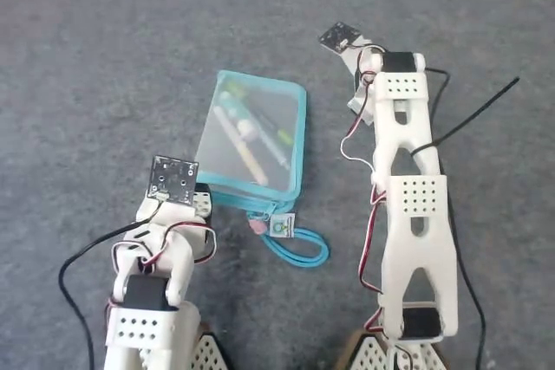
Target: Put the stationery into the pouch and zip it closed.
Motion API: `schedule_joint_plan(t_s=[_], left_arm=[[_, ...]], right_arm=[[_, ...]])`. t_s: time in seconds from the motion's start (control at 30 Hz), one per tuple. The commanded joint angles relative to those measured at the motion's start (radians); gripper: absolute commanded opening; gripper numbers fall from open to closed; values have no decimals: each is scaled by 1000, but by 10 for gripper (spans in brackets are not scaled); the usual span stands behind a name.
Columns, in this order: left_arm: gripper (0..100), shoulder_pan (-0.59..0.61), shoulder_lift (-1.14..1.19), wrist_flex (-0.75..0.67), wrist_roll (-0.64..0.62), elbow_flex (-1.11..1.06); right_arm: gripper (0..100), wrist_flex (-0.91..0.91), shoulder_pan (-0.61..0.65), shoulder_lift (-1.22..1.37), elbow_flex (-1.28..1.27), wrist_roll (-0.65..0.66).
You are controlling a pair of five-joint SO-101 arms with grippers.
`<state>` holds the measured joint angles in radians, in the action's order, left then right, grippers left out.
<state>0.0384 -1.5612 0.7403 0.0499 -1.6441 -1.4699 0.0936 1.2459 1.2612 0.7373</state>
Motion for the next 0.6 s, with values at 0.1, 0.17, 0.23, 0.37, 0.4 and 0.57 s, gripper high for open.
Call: schedule_joint_plan(t_s=[0.1,0.17,0.23,0.37,0.4,0.57], left_arm=[[12,-8,-8,-38,-12,5],[12,-8,-8,-38,-12,5],[12,-8,-8,-38,-12,5],[12,-8,-8,-38,-12,5],[12,-8,-8,-38,-12,5],[12,-2,-8,-58,-12,-1]], right_arm=[[198,-8,-31,28,60,8],[147,-25,-39,28,58,11],[106,-67,-48,25,58,12],[54,-174,-54,19,78,8],[46,-211,-54,19,98,8],[6,-334,-59,12,222,-78]])
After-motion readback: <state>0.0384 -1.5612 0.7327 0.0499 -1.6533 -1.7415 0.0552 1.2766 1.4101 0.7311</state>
